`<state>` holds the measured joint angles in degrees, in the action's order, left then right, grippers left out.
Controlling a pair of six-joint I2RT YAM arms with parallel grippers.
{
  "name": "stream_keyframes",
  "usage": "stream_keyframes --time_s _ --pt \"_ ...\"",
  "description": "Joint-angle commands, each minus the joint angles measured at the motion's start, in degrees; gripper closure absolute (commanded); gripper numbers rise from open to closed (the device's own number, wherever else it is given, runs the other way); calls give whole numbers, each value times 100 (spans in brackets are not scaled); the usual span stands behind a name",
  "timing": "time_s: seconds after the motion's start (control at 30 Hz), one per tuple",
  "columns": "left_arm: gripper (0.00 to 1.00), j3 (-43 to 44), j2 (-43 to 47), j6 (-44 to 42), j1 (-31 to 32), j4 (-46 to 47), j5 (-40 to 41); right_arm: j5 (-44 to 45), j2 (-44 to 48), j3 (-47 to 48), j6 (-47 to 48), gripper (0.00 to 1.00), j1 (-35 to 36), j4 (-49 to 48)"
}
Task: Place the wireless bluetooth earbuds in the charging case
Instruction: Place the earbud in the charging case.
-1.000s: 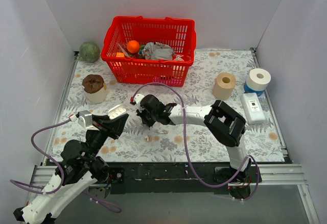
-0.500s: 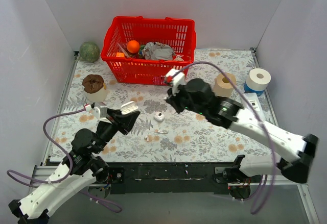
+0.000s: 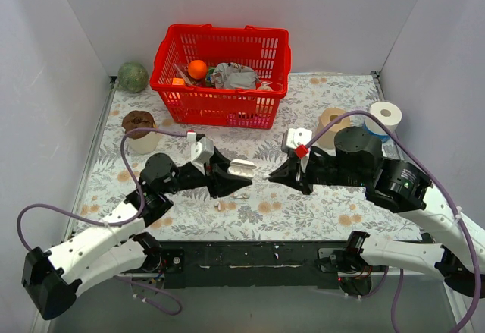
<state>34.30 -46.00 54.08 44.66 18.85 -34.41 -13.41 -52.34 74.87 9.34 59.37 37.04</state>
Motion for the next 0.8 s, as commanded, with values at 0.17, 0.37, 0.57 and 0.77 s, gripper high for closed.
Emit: stream_keyframes --time_s 0.17,0.37,0.57,0.77 --pt "100 674 -893 445 -230 1005 -1831 -821 162 212 296 99 22 217" --pt "100 771 -1113 436 -230 910 -2157 -874 180 168 234 99 22 -47" --pt "100 771 -1104 445 -230 962 -2245 -926 -4 142 200 99 22 -205" --pt "100 718 -1096 533 -230 1121 -2245 -865 -110 -34 33 99 22 -487"
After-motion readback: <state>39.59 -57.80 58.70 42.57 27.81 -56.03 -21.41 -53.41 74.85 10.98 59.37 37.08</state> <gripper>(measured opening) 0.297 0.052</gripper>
